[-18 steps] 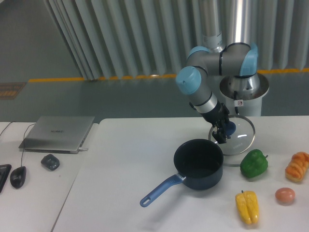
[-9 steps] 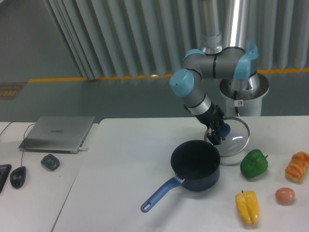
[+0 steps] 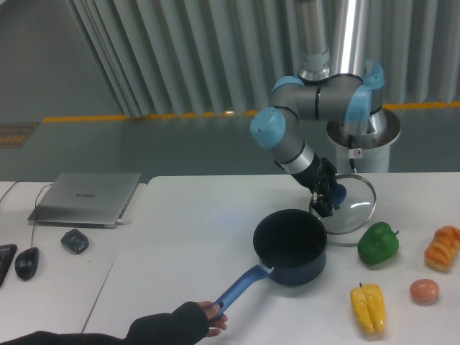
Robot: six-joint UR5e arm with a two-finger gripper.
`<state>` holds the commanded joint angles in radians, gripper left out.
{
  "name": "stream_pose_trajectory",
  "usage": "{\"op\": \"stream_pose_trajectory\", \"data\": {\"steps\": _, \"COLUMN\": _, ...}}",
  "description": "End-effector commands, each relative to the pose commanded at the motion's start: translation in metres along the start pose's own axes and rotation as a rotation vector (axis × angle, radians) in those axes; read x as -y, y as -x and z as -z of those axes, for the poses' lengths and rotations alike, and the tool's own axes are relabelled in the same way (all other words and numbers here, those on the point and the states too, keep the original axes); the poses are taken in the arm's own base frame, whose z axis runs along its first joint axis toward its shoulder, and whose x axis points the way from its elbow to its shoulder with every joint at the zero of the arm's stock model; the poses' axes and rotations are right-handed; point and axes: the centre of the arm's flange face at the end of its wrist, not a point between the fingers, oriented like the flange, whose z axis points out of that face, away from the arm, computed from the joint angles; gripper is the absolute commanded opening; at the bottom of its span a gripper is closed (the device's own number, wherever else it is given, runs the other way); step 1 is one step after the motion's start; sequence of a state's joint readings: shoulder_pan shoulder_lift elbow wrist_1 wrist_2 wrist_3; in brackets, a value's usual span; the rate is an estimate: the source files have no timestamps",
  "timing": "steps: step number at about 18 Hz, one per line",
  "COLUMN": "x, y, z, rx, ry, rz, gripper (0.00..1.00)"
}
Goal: Place the lid on the table
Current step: 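Swing the held lid sideways and lower it toward the table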
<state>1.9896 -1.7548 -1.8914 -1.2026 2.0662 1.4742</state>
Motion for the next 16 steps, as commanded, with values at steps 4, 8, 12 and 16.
{"op": "stream_pose_trajectory", "data": {"steps": 4, "x": -0.006, "y": 0.011, "z": 0.013, "rx": 0.028, "ry": 0.0, "rz": 0.055, "gripper": 0.45}}
{"op": "stream_pose_trajectory", "data": {"steps": 8, "x": -0.003, "y": 0.013, "z": 0.01, "rx": 0.021, "ry": 0.002, "rz": 0.092, "gripper": 0.45}}
{"op": "stream_pose_trajectory", "data": {"steps": 12, "x": 0.006, "y": 0.013, "z": 0.012, "rx": 0.024, "ry": 0.01, "rz": 0.091, "gripper": 0.45}}
{"op": "stream_pose_trajectory", "data": {"steps": 16, "x": 0.028, "y": 0.008, "z": 0.021, "rx": 0.047, "ry": 0.037, "rz": 0.086, "gripper": 0.45}}
